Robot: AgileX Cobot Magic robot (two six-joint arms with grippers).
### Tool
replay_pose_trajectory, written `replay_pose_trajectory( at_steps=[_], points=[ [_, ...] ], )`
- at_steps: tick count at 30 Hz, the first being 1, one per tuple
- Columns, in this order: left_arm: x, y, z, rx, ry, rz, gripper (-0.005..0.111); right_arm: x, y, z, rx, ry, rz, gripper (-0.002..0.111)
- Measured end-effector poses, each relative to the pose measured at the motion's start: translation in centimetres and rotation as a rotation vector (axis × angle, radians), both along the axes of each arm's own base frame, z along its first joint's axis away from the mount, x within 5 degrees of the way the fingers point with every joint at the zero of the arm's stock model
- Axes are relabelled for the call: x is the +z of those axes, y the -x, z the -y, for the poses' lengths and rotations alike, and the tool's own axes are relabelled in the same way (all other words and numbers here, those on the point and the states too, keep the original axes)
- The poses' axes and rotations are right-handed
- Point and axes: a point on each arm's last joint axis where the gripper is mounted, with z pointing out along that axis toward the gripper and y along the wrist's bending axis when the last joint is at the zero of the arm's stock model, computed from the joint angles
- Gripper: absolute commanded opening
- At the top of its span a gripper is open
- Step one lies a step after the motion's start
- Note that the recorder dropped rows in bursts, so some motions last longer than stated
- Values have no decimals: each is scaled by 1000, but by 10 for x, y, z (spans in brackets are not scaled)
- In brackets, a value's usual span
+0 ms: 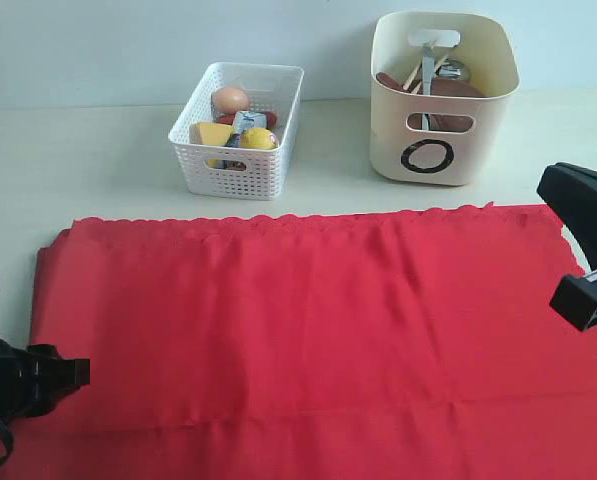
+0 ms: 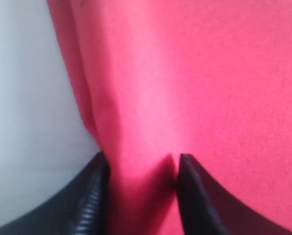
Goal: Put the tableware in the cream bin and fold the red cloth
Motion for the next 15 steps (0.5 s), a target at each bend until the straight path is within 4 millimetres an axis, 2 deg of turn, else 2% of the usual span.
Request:
replay_pose_trajectory(
  at_steps=[2,3,9,15],
  points=[
    [-1,0,0,-4,-3,-3,2,0,0,0,3,4,1,0],
    [-1,0,0,-10,-5,-2,1,0,0,0,7,8,2,0],
    [-2,0,-2,-51,-37,0,0,0,2,-5,68,37,17,0],
    [6,-17,-18,12,-112,-64,0,-5,-1,-16,182,82,-31,0]
  ],
)
